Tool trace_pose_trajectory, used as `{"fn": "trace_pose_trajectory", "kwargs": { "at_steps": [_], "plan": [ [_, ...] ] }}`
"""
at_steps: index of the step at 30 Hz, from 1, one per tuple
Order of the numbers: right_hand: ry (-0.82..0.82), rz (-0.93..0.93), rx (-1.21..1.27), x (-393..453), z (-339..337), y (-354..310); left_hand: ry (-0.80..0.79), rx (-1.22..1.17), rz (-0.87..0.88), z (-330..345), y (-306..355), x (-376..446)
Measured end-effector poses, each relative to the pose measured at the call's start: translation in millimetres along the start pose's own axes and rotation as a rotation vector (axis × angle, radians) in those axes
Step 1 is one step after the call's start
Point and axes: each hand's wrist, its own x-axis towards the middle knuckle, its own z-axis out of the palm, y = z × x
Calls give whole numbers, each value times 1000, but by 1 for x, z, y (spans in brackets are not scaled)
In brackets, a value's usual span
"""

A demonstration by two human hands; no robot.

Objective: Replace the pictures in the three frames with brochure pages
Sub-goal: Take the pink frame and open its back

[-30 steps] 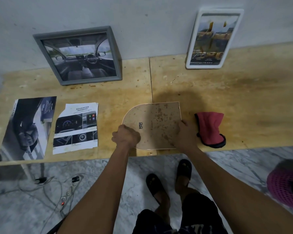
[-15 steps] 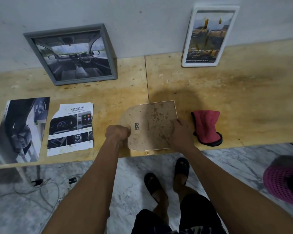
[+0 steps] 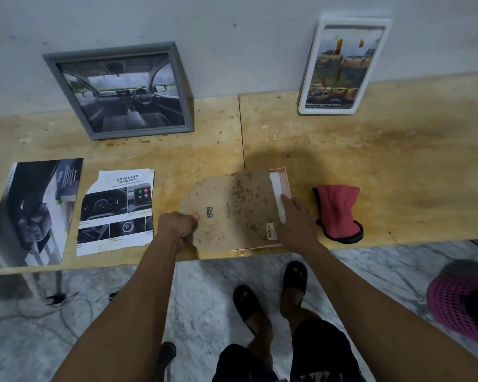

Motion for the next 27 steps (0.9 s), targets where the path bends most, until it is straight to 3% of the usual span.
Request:
{"fn": "trace_pose_trajectory", "kwargs": {
  "at_steps": [11, 17, 21, 24, 27],
  "plan": [
    [35, -46, -102, -5, -2, -11, -9, -198, 24, -2, -6, -3],
    [-43, 2, -135, -4, -8, -12, -52, -344, 32, -21, -8, -9],
    [-79, 72, 7, -7, -15, -13, -126, -458, 59, -35, -3, -30],
    [43, 77, 126, -13, -22, -28, -169, -486, 102, -45, 2, -39],
    [90, 74, 397, -18, -36, -54, -192, -519, 110, -45, 12, -44]
  ]
}}
